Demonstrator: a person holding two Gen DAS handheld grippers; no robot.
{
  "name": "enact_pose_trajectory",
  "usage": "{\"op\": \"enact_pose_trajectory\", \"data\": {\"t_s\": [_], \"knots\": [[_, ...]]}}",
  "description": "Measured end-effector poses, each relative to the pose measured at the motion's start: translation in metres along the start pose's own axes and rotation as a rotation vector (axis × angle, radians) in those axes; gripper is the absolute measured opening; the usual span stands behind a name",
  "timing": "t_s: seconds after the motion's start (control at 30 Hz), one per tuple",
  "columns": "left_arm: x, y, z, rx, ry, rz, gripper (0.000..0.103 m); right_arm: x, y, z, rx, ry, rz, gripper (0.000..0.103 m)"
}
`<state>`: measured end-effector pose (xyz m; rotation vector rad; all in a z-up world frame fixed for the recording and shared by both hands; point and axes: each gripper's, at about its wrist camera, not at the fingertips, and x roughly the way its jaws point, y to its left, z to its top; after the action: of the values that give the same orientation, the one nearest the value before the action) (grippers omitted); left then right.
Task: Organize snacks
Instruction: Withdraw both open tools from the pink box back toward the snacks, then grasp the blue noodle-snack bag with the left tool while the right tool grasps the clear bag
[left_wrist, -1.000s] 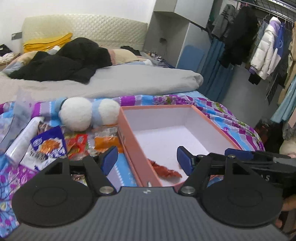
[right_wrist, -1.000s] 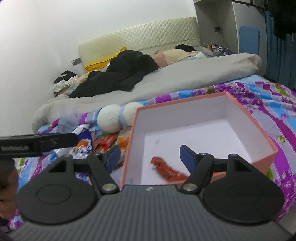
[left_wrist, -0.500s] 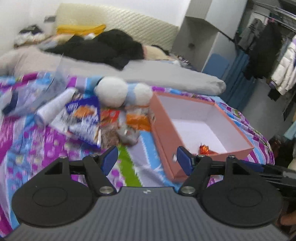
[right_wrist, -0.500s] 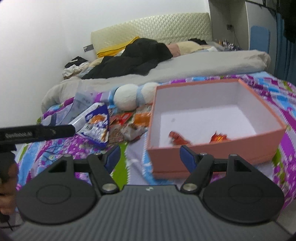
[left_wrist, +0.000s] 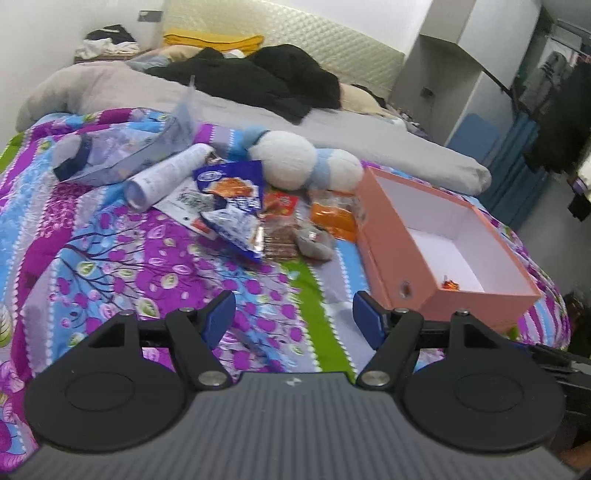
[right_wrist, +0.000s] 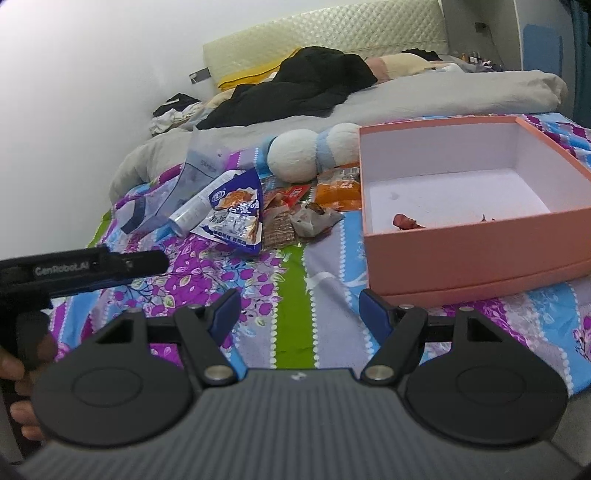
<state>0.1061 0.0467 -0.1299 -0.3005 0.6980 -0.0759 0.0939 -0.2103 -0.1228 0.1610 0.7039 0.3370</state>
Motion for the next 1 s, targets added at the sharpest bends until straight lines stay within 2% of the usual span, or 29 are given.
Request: {"op": "enact_pose_trajectory", "data": {"t_s": [0.43,0.6,0.67,0.9,1.0], "knots": [[0.047,0.029,-0.001,-0.042,0.036,0.028,0.075,0.039,0.019,0.01,-0.111,0.031,0.012,0.071],[0.072,0.042,0.006,-0.047,0.039,0.052,0.075,0.064,0.03,0.01,-0.15,0.044,0.02,0.066],[0.08,0.05,0.009,-0.059,0.039,0.04,0.075,0.076,0.035,0.013,-0.159,0.049,0.02,0.06],[0.123,0.073,0.025,-0.079,0.054,0.044,0.075,0.118,0.043,0.021,-0.214,0.05,-0.003,0.059],[0.144,0.08,0.035,-0.075,0.055,0.053,0.075,0.139,0.046,0.026,-0.254,0.052,-0.035,0.052]]}}
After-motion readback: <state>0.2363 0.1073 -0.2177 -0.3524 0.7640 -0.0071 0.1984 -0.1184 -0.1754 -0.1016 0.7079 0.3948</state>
